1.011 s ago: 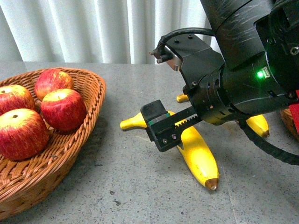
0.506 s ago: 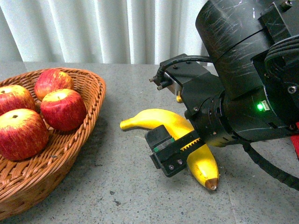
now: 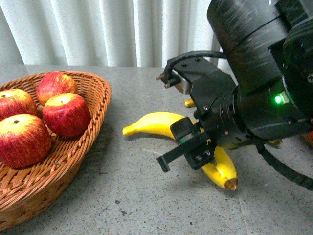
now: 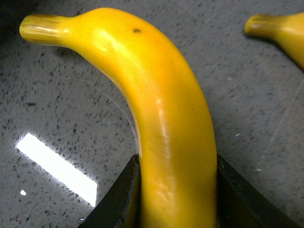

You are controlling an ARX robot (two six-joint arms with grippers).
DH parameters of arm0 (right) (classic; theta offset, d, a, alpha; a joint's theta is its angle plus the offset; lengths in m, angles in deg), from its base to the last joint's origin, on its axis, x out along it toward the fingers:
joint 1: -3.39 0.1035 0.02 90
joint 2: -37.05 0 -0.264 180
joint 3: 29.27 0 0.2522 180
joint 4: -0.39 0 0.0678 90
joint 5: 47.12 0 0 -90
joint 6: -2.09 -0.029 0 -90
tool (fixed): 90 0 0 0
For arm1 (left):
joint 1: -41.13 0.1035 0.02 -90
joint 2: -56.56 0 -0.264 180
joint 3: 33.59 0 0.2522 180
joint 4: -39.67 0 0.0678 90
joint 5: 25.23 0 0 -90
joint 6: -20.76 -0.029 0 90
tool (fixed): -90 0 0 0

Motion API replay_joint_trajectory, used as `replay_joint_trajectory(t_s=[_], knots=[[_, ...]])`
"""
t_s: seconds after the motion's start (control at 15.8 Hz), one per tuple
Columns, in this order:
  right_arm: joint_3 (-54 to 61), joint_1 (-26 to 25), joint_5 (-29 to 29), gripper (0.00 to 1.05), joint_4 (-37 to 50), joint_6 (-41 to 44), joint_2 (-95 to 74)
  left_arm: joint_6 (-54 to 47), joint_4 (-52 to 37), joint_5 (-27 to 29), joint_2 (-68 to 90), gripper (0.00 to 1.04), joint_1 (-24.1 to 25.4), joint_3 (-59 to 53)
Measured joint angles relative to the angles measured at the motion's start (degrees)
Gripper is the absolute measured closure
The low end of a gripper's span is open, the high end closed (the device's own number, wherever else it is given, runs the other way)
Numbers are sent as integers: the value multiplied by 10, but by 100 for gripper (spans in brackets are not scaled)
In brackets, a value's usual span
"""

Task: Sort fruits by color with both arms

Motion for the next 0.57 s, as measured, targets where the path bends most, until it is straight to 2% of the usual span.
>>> replay_joint_trajectory(t_s=[0.32,0.44,0.57], knots=[[-63,-57,-18,69,-26,-11,69,0,0,0,0,7,0,0],[-71,-87,-46,69,-24,-19,105,0,0,0,0,7,0,0],[-67,-140,-92,69,-1,-33,149,0,0,0,0,7,0,0]])
